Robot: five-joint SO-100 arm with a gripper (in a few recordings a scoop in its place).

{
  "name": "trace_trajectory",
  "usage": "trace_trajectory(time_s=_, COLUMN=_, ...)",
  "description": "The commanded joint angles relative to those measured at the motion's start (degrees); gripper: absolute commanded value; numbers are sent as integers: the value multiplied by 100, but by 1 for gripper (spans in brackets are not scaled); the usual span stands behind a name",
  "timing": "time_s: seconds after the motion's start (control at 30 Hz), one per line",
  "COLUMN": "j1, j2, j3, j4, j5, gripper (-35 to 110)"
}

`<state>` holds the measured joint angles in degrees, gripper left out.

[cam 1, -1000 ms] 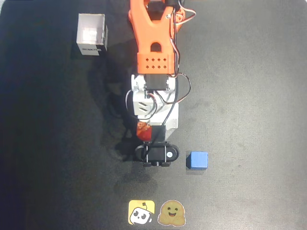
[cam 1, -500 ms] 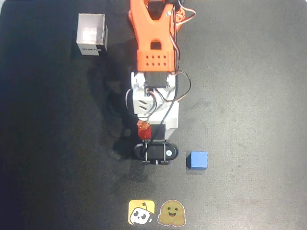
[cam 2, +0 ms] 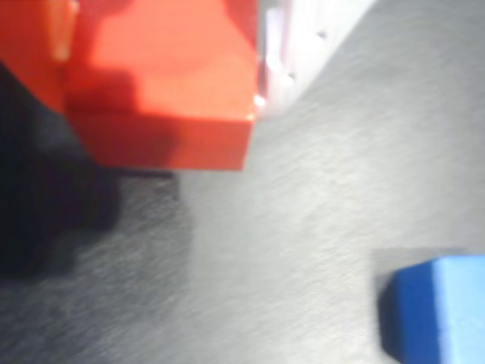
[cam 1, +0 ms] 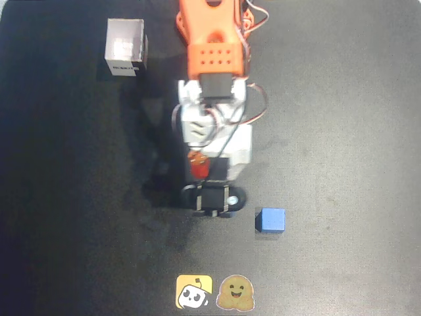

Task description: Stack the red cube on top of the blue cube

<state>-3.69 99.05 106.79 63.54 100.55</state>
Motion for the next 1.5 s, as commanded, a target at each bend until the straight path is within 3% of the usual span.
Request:
trace_trajectory(time_s=0.0, j1=-290, j2=334, j3=-272, j4=123, j5=343, gripper=0)
trace_trajectory(time_s=0.7, j1=-1767, j2=-624, j3=-1204, j4=255, j5=1433, gripper=0)
trace_trajectory(time_s=1.07, j1=-1617, j2=-1740, j3=-2848, j4=738, j5=1011, gripper=0)
trace_trajectory(time_s=1.47, j1=-1283, j2=-2048, j3=-3041, j4=176, j5=483, gripper=0)
